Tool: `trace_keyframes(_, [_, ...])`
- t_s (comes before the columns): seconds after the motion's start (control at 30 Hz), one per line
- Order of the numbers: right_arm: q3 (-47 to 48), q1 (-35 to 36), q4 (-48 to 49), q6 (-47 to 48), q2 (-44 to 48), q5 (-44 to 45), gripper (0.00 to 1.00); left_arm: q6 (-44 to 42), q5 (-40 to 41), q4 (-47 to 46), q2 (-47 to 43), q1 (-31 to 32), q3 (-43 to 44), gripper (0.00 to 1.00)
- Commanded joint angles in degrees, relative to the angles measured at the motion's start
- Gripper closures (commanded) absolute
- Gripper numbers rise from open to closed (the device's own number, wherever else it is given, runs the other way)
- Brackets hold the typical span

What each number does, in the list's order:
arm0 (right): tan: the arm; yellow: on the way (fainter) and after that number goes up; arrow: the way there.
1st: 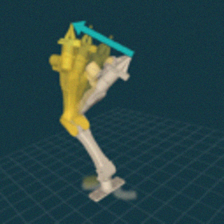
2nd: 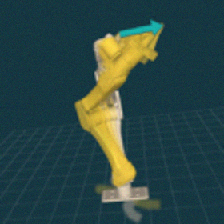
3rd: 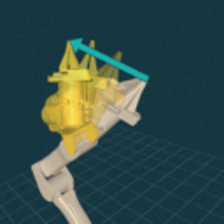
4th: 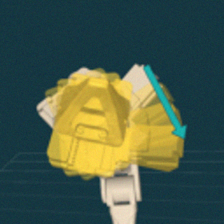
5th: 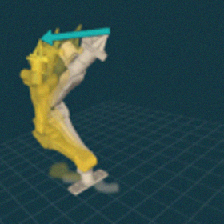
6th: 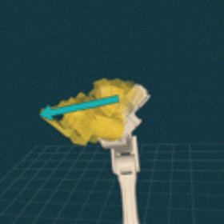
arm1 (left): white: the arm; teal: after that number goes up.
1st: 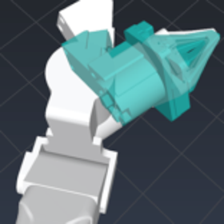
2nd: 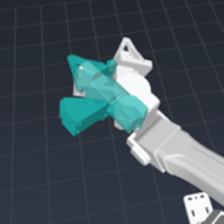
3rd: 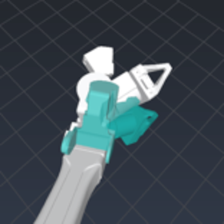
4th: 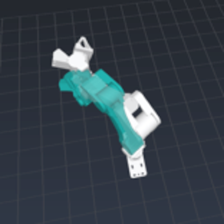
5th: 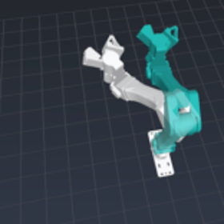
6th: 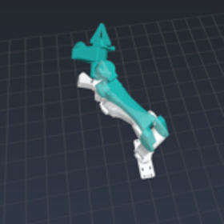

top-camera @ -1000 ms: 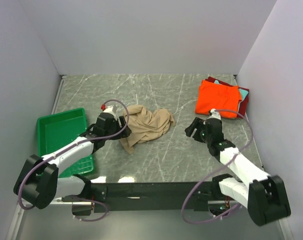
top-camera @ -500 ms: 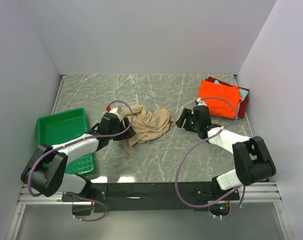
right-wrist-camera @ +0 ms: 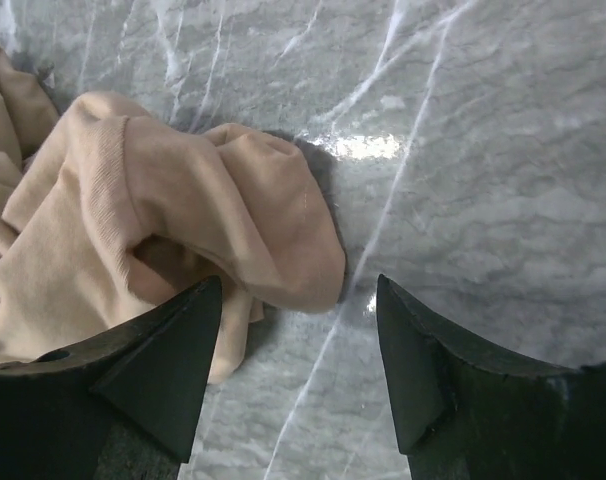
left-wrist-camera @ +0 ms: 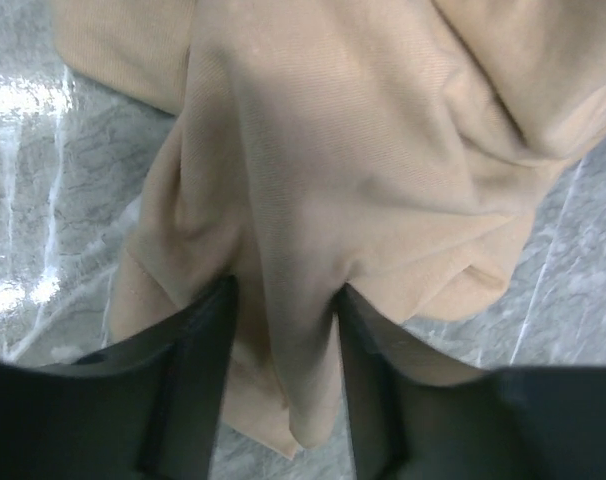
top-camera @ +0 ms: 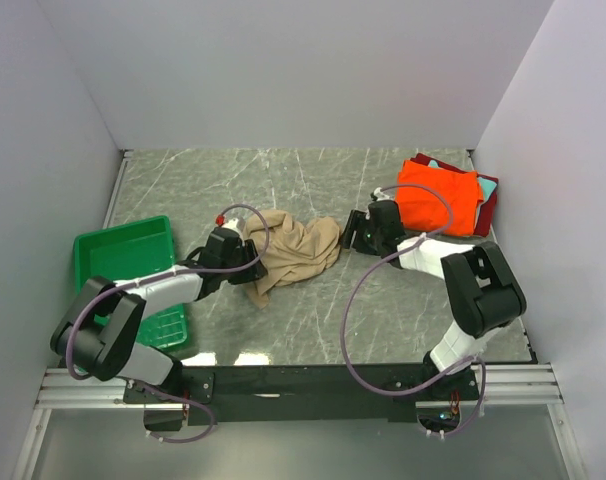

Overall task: Fold and stack the t-shirts
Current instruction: Flatten the tshirt out

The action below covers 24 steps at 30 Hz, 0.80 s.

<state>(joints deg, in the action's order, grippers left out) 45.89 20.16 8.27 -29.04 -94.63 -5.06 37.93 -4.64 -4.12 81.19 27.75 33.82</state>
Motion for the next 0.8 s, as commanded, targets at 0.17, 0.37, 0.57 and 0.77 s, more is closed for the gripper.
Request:
trace_keyframes(0.17, [5.2, 0.8, 1.0, 1.7, -3.9, -0.2, 0.44, -1.1, 0.8, -2.6, 1.3, 0.3, 1.2, 0.69])
trace_keyframes(0.37, [5.6, 0.7, 0.1, 2.8, -2.1, 0.1, 0.95, -1.8, 1.5, -0.7, 0.9, 0.3, 2.9, 0.99])
trace_keyframes(0.57, [4.7, 0.8, -3.7, 4.5, 6.1, 2.5, 1.00, -3.7, 4.5, 6.6, -3.0, 0.3, 6.9, 0.99])
trace_keyframes(0.77, [2.3, 0.8, -10.9, 5.7, 21.1, 7.6, 1.00, -5.3, 12.5, 13.9, -12.2, 0.2, 11.6, 1.00])
